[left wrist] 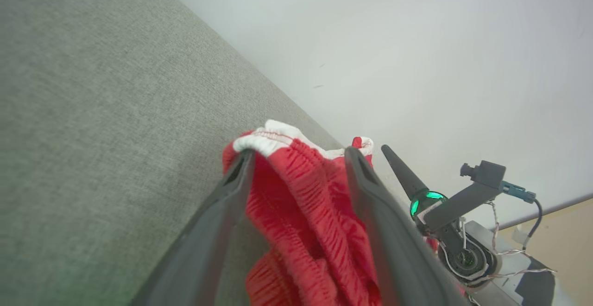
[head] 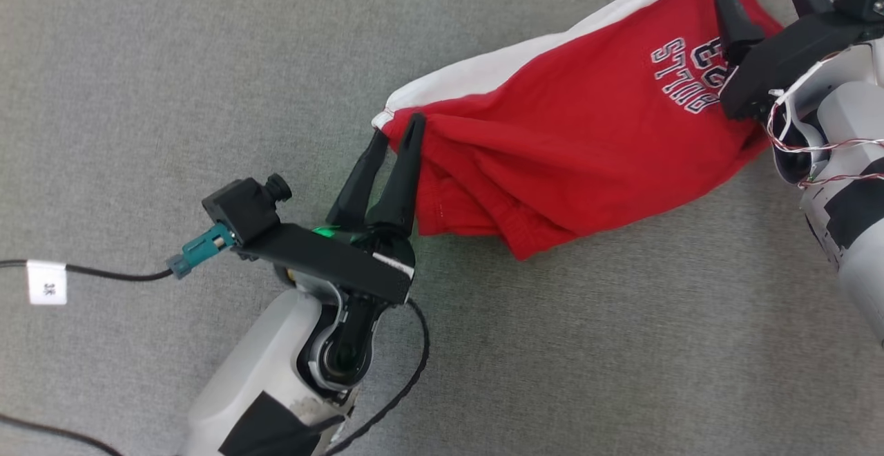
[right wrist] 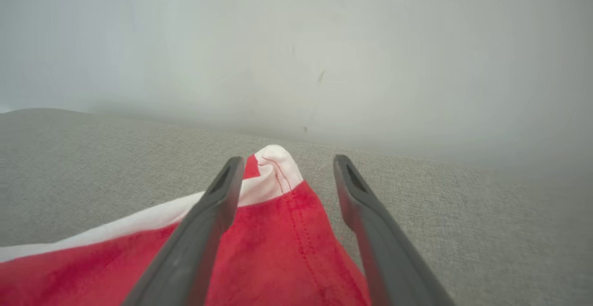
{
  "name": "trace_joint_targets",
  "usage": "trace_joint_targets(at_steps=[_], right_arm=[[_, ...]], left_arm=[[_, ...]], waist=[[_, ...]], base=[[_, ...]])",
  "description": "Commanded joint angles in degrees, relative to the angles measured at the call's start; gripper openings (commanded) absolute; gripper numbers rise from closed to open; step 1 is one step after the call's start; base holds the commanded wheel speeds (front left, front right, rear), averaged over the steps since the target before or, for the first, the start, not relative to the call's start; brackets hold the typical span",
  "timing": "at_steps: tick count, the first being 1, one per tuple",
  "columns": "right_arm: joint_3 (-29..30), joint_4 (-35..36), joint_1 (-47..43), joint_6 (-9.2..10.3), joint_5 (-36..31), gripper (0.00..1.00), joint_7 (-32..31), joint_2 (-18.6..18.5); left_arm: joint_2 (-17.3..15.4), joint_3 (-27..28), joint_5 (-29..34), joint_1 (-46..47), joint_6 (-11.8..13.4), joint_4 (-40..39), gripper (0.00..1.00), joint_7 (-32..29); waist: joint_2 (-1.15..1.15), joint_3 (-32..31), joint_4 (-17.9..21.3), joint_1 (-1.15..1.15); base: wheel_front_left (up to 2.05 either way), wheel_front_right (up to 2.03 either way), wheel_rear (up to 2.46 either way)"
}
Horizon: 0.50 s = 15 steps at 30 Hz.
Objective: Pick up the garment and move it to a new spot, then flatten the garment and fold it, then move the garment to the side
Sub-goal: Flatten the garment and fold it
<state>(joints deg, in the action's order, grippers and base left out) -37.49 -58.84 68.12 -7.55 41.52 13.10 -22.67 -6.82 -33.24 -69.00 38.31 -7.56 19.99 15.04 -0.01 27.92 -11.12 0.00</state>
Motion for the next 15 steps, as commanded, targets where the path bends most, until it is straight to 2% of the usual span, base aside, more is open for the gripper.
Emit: trace_joint_targets(at_steps=[1,5,11,12,15], right_arm=[[-0.19,0.98,-1.33,0.16,1.16,1.0,1.08,-0.21],[-0.36,3.5,-4.99,0.16,3.45,1.0,2.02,-1.74],[1.67,6.51,-13.52,0.16,5.23,1.0,2.1,-3.52],[1.67,6.51,-13.52,0.16,5.23,1.0,2.1,-3.52],[3.36,7.79,-17.71,0.16,5.42,1.0,2.12,-3.69]], left_arm=[[-0.82,0.79,2.79,-1.47,0.14,0.42,1.0,0.11],[-1.31,3.41,11.86,-4.36,0.32,-1.15,1.0,0.11],[-0.65,6.28,27.74,-13.09,2.18,-7.72,1.0,0.12],[-0.65,6.28,27.74,-13.09,2.18,-7.72,1.0,0.12],[0.09,7.87,33.77,-17.76,3.59,-11.29,1.0,0.12]], waist=[[0.01,-1.64,1.18,0.0],[0.01,-4.09,2.7,0.0],[0.01,-8.06,4.44,0.0],[0.01,-8.06,4.44,0.0],[0.01,-9.8,4.76,0.0]], base=[[0.0,0.0,0.0],[0.0,0.0,0.0],[0.0,0.0,0.0],[0.0,0.0,0.0],[0.0,0.0,0.0]])
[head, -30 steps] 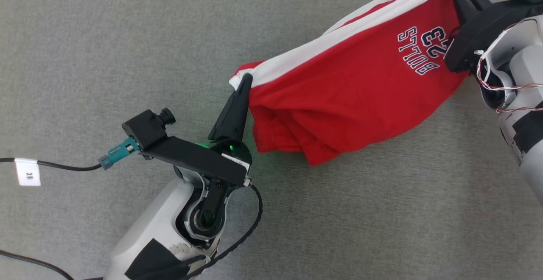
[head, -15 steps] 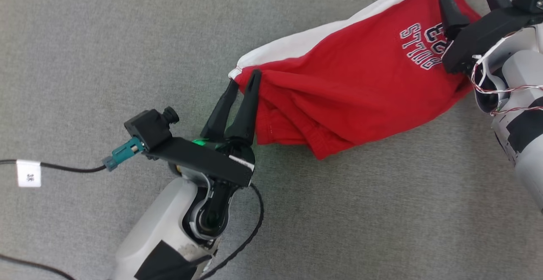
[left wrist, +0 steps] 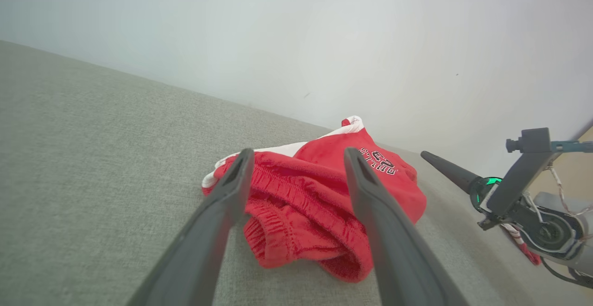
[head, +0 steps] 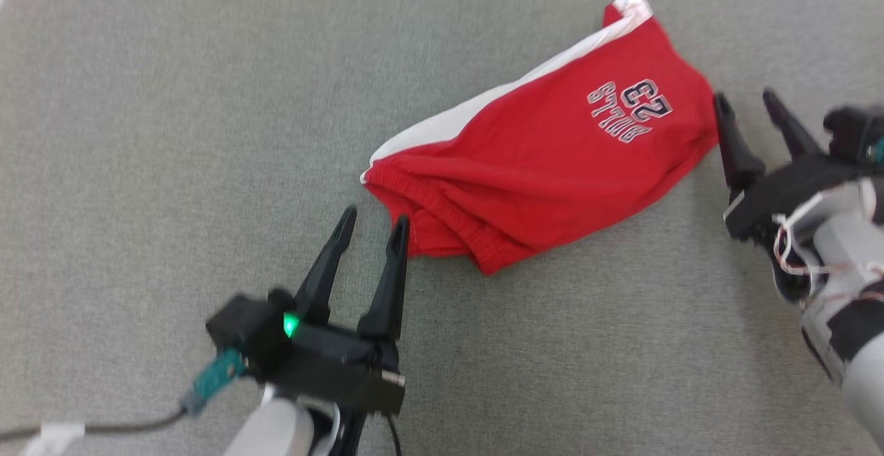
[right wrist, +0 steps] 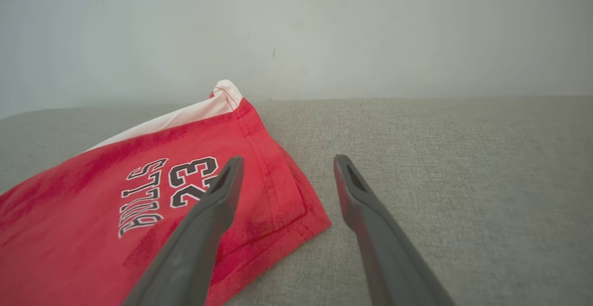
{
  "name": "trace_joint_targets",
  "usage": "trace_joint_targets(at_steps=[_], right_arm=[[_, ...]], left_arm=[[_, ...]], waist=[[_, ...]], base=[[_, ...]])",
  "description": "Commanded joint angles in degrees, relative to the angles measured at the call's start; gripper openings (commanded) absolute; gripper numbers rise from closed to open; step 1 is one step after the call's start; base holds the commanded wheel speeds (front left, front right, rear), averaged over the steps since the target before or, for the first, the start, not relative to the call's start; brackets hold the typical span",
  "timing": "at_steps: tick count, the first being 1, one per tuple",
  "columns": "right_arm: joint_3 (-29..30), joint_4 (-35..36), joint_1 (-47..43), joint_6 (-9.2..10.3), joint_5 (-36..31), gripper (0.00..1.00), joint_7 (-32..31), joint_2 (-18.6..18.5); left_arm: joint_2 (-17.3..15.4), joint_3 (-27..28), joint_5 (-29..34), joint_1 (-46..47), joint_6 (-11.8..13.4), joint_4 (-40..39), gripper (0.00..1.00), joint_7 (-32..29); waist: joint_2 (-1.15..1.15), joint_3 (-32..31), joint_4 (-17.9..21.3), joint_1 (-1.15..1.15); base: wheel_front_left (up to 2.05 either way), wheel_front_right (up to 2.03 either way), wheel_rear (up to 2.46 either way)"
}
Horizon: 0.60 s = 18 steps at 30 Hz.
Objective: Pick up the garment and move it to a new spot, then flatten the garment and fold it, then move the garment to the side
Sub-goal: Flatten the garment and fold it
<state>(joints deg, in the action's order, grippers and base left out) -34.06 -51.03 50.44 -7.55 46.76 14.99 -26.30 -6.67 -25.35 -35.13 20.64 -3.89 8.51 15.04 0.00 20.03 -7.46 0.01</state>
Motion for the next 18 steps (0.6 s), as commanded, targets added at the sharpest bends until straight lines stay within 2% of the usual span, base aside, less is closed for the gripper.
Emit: trace_joint_targets(at_steps=[1,4,8,12,18], right_arm=[[0.57,0.45,-1.22,0.16,0.19,1.0,0.23,-0.01],[2.5,1.31,-4.16,0.16,0.33,1.0,0.24,0.36],[5.32,1.04,-5.79,0.16,-0.21,1.0,0.23,0.35],[7.39,-1.89,-5.42,0.16,-0.52,1.0,0.17,0.61],[8.29,-10.91,-1.21,0.16,-1.5,1.0,-0.1,1.02]], left_arm=[[0.19,0.4,1.57,-1.58,0.41,-0.94,1.0,0.12],[0.78,1.72,6.85,-5.51,1.98,-3.94,1.0,0.12],[1.56,1.86,11.86,-9.48,2.78,-5.91,1.0,0.12],[2.63,1.65,13.71,-11.77,2.23,-6.8,1.0,0.12],[3.48,0.73,15.1,-11.67,0.91,-6.8,1.0,0.12]], waist=[[0.0,-2.36,1.08,-0.01],[0.0,-3.5,0.62,-0.01],[0.0,-3.89,-1.29,-0.01],[0.0,-3.32,-4.09,-0.01],[0.0,-1.76,-7.7,-0.01]], base=[[0.0,0.0,0.0],[0.0,0.0,0.0],[0.0,0.0,0.0],[0.0,0.0,0.0],[0.0,0.0,0.0]])
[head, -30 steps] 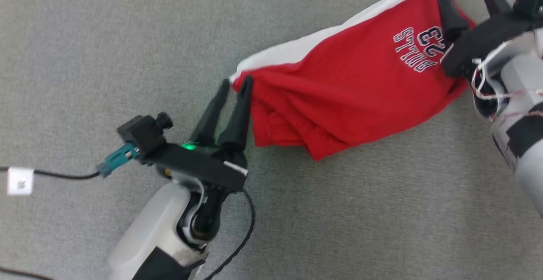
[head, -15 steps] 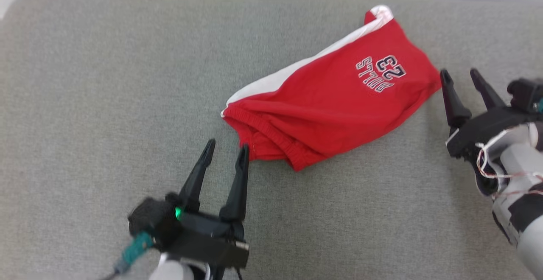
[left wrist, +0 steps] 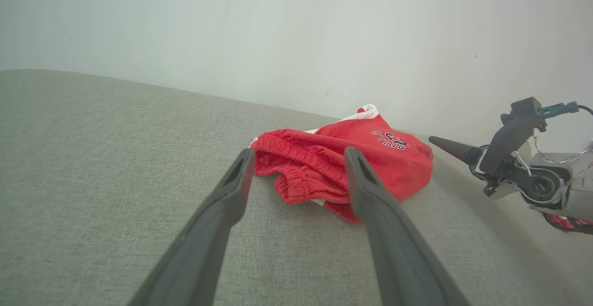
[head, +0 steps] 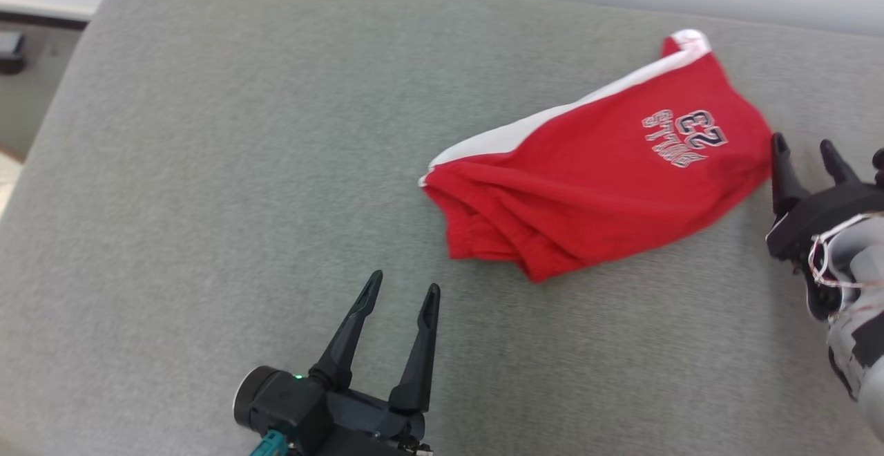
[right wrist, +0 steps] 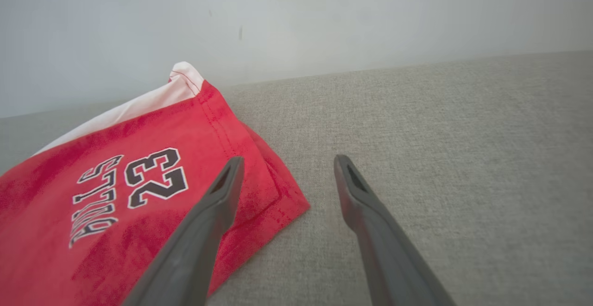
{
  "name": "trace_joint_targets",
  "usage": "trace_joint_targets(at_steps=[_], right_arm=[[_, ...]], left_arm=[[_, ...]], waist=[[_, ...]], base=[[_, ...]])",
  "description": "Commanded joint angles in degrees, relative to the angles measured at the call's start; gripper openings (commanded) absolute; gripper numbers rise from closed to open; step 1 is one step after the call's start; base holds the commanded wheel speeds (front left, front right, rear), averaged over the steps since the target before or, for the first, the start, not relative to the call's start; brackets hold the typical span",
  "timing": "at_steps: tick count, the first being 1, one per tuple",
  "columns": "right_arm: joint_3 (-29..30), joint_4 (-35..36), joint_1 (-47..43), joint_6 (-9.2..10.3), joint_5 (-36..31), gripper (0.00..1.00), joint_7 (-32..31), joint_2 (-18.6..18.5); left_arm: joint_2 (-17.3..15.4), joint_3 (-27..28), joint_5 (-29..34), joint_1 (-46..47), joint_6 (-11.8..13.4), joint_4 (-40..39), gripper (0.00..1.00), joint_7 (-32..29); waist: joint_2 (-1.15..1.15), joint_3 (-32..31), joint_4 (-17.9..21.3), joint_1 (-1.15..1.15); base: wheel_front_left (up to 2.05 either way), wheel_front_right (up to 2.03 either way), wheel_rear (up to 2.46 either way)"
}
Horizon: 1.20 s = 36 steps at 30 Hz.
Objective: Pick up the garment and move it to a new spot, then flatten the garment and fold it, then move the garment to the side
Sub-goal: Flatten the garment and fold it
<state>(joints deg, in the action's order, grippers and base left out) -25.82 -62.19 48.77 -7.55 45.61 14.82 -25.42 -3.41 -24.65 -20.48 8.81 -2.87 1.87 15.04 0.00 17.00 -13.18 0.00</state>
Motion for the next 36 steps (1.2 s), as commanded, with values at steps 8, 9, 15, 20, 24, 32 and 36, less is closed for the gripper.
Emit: trace_joint_targets(at_steps=[8,9,15,20,24,32,36], right_arm=[[-0.09,-8.25,4.97,0.16,-1.77,1.0,-0.79,1.65],[-0.2,-9.05,5.2,0.16,-2.07,1.0,-1.28,1.79],[0.32,-11.53,5.13,0.16,-3.44,0.8,-3.33,1.97],[2.06,-11.85,4.17,0.16,-3.57,0.0,-3.15,2.39],[3.2,-11.92,3.65,0.17,-3.27,0.0,-2.35,2.55],[6.73,-9.81,-0.74,0.17,-0.02,0.0,0.17,2.43],[8.31,-6.37,-4.19,0.17,1.39,0.0,0.34,1.37]], left_arm=[[0.55,-0.16,1.39,1.0,-0.78,0.08,1.0,0.12],[0.56,-0.2,1.49,1.04,-0.88,0.18,1.0,0.12],[0.56,-0.18,1.67,1.26,-0.91,-0.01,1.0,0.12],[0.55,-0.23,1.82,1.12,-0.57,-0.25,1.0,0.12],[0.55,-0.04,2.05,0.77,-0.48,-0.25,1.0,0.12],[0.54,0.61,2.31,-0.08,-0.78,-0.04,1.0,0.12],[0.54,1.08,2.44,-0.65,-1.02,0.34,1.0,0.12]], waist=[[0.0,1.99,-3.85,0.0],[0.0,2.01,-3.93,0.0],[0.0,1.81,-3.58,0.0],[0.0,1.51,-2.7,0.0],[0.0,1.3,-1.73,0.0],[0.0,-0.75,2.11,0.0],[0.0,-2.41,4.76,0.0]], base=[[0.0,0.0,0.0],[0.0,0.0,0.0],[0.0,0.0,0.0],[0.0,0.0,0.0],[0.0,0.0,0.0],[0.0,0.0,0.0],[0.0,0.0,0.0]])
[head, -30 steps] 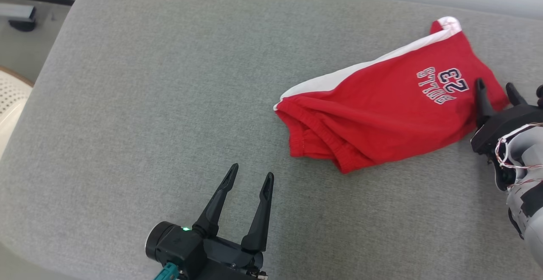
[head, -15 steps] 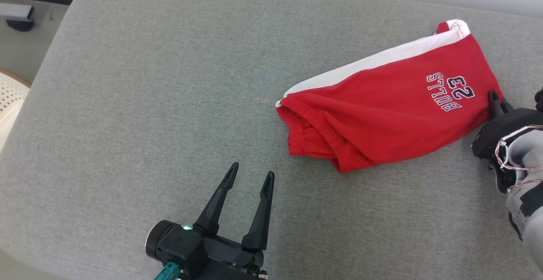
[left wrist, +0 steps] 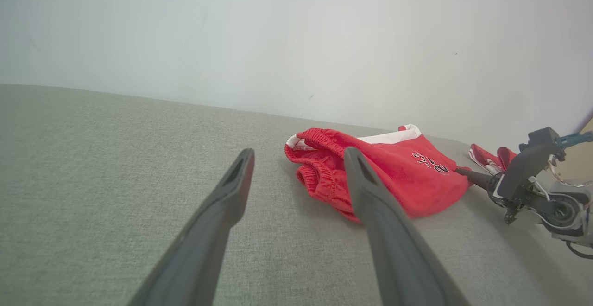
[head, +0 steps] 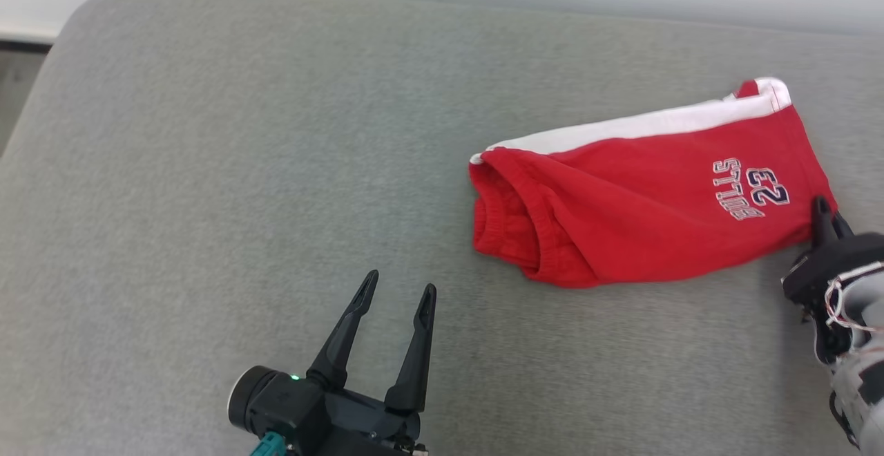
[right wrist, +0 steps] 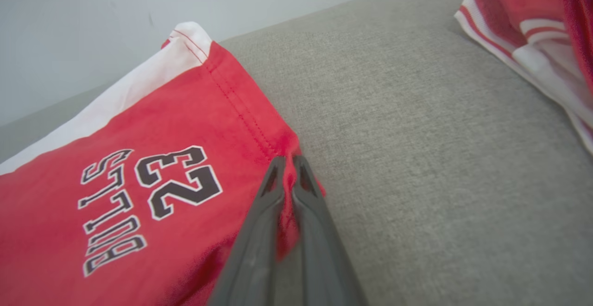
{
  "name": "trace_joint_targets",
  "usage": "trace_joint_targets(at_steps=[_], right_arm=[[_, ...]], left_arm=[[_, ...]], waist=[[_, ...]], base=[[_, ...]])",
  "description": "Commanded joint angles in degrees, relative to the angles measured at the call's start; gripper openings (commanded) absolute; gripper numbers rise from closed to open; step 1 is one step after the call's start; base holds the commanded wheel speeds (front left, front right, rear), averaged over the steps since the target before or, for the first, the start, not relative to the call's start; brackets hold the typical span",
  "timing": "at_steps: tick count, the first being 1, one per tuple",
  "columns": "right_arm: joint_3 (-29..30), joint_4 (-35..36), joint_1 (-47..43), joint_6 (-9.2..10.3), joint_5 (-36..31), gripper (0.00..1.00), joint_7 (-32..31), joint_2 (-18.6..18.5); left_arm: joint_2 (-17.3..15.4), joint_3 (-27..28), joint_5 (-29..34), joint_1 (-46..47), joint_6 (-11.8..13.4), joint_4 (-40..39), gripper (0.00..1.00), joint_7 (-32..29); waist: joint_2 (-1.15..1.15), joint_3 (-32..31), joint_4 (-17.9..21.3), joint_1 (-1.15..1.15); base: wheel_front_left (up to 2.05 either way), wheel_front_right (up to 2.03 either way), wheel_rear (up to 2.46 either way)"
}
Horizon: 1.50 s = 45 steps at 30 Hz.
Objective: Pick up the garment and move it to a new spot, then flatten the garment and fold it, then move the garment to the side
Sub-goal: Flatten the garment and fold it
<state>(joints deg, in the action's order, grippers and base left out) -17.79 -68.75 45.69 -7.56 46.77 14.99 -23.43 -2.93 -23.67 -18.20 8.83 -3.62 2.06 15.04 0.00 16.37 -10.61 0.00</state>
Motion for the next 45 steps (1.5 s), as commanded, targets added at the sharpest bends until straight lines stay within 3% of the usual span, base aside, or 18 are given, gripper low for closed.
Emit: trace_joint_targets(at_steps=[1,9,23,33,45], right_arm=[[0.6,1.11,-1.96,0.17,0.44,0.0,0.19,-0.69],[3.61,10.62,-8.34,0.17,0.01,0.0,0.23,-0.84],[0.82,19.91,-7.07,0.17,-4.34,0.0,0.16,1.73],[-7.16,23.78,-5.54,0.17,-4.81,0.0,0.16,5.09],[-24.66,30.81,-6.86,0.17,-2.83,0.0,-0.84,6.26]], left_arm=[[0.05,0.33,0.25,-0.83,-0.25,0.18,1.0,0.12],[0.06,-0.54,-1.72,-2.17,-0.56,0.53,1.0,0.12],[0.05,-3.46,-5.87,-1.9,0.57,0.59,1.0,0.12],[0.05,-3.14,-6.58,-2.57,1.32,0.43,1.0,0.12],[0.06,-2.34,-6.9,-3.01,1.56,-0.2,1.0,0.12]], waist=[[0.0,-2.29,2.97,0.0],[0.0,-5.82,7.12,0.0],[0.0,-7.74,4.38,0.0],[0.0,-8.81,2.0,0.0],[0.0,-8.69,1.41,0.0]], base=[[0.0,0.0,0.0],[0.0,0.0,0.0],[0.0,0.0,0.0],[0.0,0.0,0.0],[0.0,0.0,0.0]])
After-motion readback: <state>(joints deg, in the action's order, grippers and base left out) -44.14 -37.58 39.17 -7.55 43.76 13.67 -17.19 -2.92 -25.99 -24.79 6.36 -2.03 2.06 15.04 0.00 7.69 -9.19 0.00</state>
